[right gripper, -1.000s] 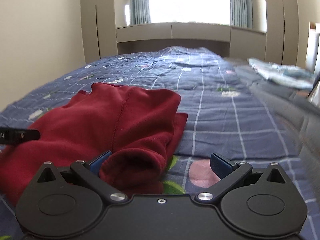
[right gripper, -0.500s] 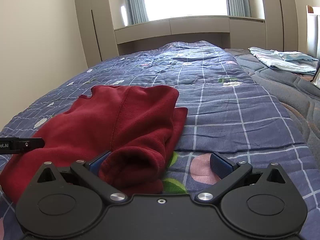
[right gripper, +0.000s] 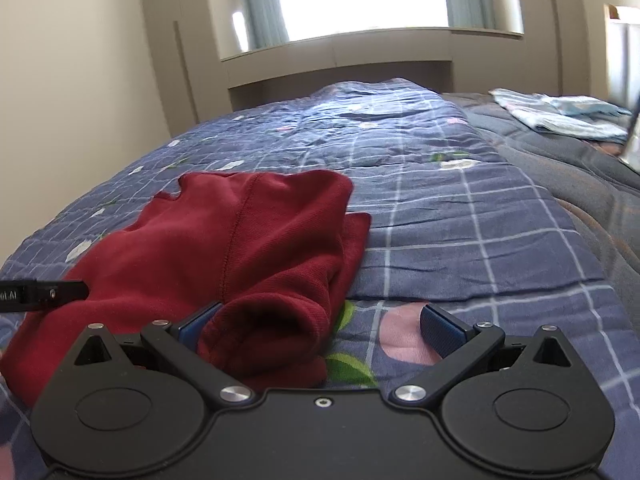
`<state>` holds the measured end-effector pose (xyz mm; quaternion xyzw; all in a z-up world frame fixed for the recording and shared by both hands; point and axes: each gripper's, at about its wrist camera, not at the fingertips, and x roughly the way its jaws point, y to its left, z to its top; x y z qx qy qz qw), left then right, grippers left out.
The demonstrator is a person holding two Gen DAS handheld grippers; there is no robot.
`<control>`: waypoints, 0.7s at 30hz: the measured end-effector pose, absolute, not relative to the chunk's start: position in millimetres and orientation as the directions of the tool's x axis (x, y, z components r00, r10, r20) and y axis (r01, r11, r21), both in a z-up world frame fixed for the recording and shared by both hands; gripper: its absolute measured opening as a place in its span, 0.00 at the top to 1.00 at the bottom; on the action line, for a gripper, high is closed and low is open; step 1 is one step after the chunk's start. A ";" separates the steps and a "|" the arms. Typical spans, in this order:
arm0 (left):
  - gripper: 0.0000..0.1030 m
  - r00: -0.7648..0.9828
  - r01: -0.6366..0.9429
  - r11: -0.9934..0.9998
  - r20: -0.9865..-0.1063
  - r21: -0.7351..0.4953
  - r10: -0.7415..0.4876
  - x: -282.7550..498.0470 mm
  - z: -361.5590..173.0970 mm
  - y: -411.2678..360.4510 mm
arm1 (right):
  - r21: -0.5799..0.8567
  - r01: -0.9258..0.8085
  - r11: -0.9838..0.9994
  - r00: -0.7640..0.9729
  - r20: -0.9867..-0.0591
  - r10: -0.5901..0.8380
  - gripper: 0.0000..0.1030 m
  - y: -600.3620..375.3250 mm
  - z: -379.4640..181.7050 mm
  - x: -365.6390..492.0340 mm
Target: Fold small clothes
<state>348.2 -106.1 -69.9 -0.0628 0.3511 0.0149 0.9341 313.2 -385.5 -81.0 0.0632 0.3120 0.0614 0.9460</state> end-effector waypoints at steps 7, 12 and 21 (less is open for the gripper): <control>0.01 0.747 -0.052 0.996 -0.665 -0.075 -0.011 330.2 -51.7 -107.1 | 0.256 -0.034 0.966 0.813 -0.556 0.176 0.01 -369.2 -54.9 262.8; 0.00 0.718 -0.015 0.997 -0.694 -0.081 -0.046 309.3 -43.0 -116.2 | 0.177 -0.035 0.984 0.800 -0.584 0.134 0.01 -343.4 -60.0 240.6; 0.01 0.650 -0.030 0.994 -0.758 -0.108 -0.063 284.6 -54.9 -116.3 | 0.070 0.003 0.998 0.794 -0.607 0.040 0.01 -331.5 -79.6 225.6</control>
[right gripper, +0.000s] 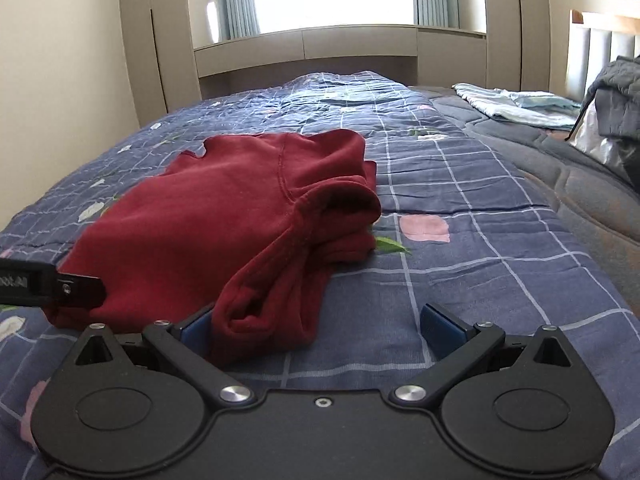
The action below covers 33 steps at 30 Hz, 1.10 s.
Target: Fold small clothes
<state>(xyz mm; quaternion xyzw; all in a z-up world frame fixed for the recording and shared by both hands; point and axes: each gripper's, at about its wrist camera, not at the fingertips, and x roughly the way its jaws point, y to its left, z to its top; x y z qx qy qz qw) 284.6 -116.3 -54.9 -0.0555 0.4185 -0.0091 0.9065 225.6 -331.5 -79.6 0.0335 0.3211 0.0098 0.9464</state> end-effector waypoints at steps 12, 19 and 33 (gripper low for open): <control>0.00 0.715 -0.124 0.976 -0.698 -0.181 -0.039 246.0 -42.2 -86.6 | 0.075 0.013 0.997 0.801 -0.597 0.034 0.00 -334.4 -84.7 227.1; 0.00 0.697 -0.158 0.975 -0.717 -0.155 -0.001 242.4 -45.0 -84.5 | 0.089 0.012 0.996 0.812 -0.582 0.042 0.00 -336.0 -86.3 224.1; 0.00 0.755 -0.087 0.977 -0.652 -0.196 -0.064 271.5 -28.2 -91.2 | 0.097 0.013 0.995 0.814 -0.580 0.046 0.00 -337.1 -86.1 223.3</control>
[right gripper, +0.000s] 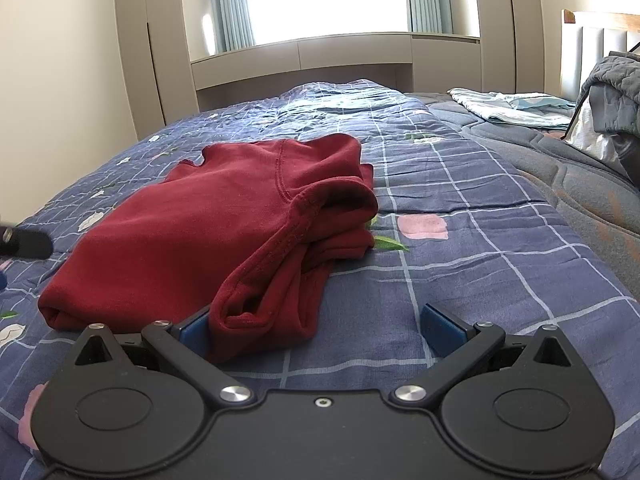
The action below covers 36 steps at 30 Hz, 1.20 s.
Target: Fold small clothes
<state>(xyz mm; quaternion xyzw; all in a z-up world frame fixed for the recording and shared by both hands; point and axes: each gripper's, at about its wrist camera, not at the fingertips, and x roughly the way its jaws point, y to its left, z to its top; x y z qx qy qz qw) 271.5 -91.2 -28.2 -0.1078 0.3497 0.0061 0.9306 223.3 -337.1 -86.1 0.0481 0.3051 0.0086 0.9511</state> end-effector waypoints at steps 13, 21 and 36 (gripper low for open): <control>0.00 0.664 0.083 0.981 -0.724 -0.178 -0.188 332.7 -34.4 -85.8 | 0.189 0.005 0.982 0.834 -0.542 0.100 0.00 -350.6 -81.6 216.4; 0.00 0.687 0.135 0.985 -0.706 -0.111 -0.173 349.1 -31.3 -84.8 | 0.320 0.034 0.947 0.862 -0.489 0.134 0.00 -391.7 -58.1 220.8; 0.00 0.697 0.150 0.985 -0.698 -0.081 -0.164 382.0 -36.9 -75.1 | 0.476 -0.053 0.878 0.768 -0.542 0.341 0.00 -428.0 -46.6 311.1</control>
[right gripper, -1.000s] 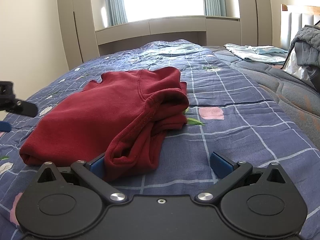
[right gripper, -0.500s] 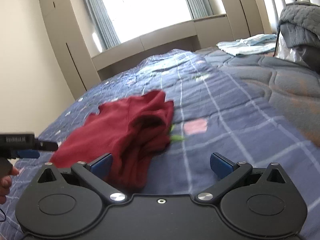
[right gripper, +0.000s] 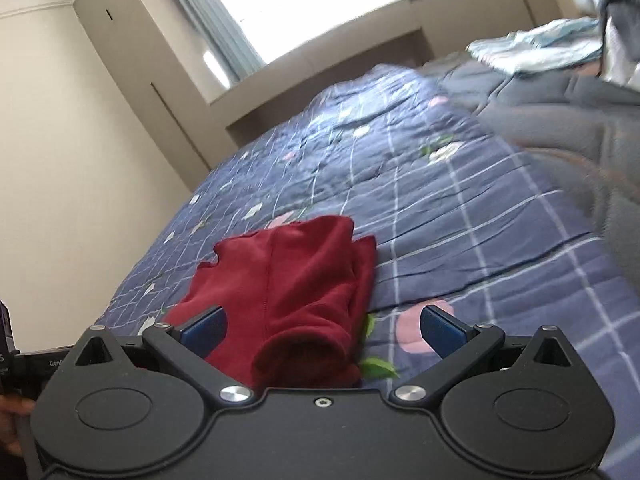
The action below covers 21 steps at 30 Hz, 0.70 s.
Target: Fold small clothes
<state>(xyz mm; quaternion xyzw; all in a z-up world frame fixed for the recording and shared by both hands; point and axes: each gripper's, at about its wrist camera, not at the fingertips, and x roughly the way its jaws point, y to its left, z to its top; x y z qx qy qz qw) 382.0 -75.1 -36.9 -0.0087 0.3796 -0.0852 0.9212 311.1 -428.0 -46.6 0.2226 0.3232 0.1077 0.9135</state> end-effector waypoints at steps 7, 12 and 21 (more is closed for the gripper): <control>0.00 0.660 0.192 0.974 -0.718 -0.123 -0.221 394.7 -46.3 -77.6 | 0.505 -0.037 0.862 0.708 -0.595 0.380 0.00 -436.2 -71.7 339.2; 0.00 0.620 0.204 0.964 -0.739 -0.174 -0.264 406.6 -58.5 -79.4 | 0.546 -0.035 0.837 0.713 -0.573 0.404 0.00 -438.9 -80.5 345.7; 0.00 0.510 0.097 0.908 -0.763 -0.408 -0.397 425.5 -80.6 -54.7 | 0.584 -0.080 0.808 0.687 -0.555 0.469 0.00 -433.0 -78.1 350.6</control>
